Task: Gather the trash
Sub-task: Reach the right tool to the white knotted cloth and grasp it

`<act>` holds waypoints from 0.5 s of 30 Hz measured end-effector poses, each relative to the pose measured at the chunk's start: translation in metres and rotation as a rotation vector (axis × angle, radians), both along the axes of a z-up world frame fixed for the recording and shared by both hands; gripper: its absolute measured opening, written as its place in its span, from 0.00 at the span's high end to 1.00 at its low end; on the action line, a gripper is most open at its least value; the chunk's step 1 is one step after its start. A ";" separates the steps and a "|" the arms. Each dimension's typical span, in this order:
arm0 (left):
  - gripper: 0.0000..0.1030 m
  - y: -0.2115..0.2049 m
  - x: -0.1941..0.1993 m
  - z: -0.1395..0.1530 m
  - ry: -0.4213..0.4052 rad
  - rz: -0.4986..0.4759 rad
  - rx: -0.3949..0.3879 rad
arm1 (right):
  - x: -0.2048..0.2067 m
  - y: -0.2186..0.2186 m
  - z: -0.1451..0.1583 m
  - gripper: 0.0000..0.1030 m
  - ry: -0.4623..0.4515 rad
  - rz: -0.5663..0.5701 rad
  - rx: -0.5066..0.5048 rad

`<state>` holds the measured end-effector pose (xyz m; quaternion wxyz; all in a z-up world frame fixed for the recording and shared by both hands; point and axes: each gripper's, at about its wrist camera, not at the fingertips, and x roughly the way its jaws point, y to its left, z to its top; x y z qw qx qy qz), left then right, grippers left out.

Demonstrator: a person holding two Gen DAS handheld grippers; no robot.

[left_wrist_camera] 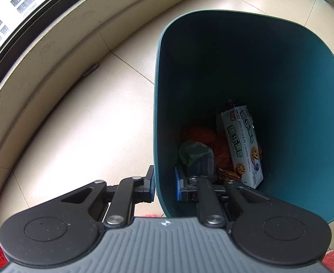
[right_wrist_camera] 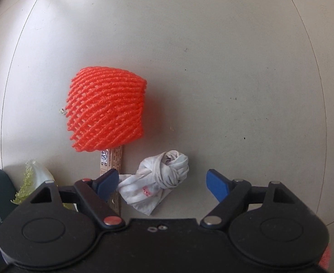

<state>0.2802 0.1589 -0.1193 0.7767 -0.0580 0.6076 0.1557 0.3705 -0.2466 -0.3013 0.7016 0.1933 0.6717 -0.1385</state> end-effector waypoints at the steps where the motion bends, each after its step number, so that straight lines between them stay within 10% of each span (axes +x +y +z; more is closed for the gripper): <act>1: 0.85 0.000 0.001 -0.001 0.001 0.002 0.003 | 0.001 0.000 -0.002 0.22 0.004 0.006 0.002; 15: 0.85 -0.001 0.001 0.000 -0.007 0.003 0.018 | -0.008 -0.008 0.002 0.66 0.005 0.071 -0.018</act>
